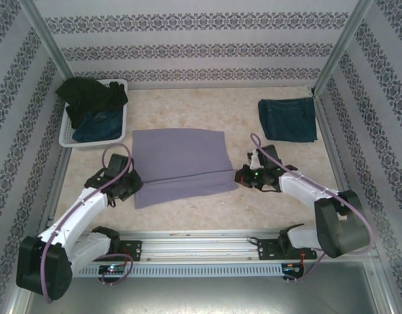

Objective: Fold and stack the skirts

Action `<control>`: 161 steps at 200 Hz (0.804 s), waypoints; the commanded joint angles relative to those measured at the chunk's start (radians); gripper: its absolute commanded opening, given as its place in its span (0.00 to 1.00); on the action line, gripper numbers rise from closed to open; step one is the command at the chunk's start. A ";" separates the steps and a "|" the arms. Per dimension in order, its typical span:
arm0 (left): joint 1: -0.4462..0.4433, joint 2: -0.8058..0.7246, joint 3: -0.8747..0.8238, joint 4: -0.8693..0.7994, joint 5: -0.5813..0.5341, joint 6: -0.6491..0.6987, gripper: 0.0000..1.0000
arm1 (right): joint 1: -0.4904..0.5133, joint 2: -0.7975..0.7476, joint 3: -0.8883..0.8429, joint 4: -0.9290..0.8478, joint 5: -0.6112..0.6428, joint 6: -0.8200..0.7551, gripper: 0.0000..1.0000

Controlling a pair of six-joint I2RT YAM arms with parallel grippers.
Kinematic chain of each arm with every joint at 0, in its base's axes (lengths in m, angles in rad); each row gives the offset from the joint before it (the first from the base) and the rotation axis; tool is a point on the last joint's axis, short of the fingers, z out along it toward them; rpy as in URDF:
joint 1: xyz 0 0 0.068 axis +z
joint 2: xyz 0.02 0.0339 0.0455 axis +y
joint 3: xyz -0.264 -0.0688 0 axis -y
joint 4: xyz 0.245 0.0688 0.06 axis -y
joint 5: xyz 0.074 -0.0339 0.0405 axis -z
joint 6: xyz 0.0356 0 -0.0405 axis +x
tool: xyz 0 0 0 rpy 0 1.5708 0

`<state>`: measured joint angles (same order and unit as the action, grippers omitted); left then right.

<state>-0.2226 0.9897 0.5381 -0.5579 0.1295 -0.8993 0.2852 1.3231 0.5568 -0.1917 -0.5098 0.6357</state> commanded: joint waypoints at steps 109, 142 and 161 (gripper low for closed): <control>0.011 0.849 0.601 0.190 -0.110 0.182 0.00 | -0.096 0.430 0.388 0.037 0.231 0.017 0.00; 0.010 0.885 0.871 0.054 -0.143 0.285 0.00 | -0.111 0.395 0.499 -0.062 0.195 -0.040 0.00; 0.010 0.759 0.776 0.052 -0.116 0.288 0.00 | -0.104 0.295 0.432 -0.121 0.176 -0.066 0.04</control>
<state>-0.2207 1.8973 1.3659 -0.4152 0.0406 -0.6861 0.1783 1.7374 1.0302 -0.1944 -0.3328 0.6315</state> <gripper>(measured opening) 0.078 0.057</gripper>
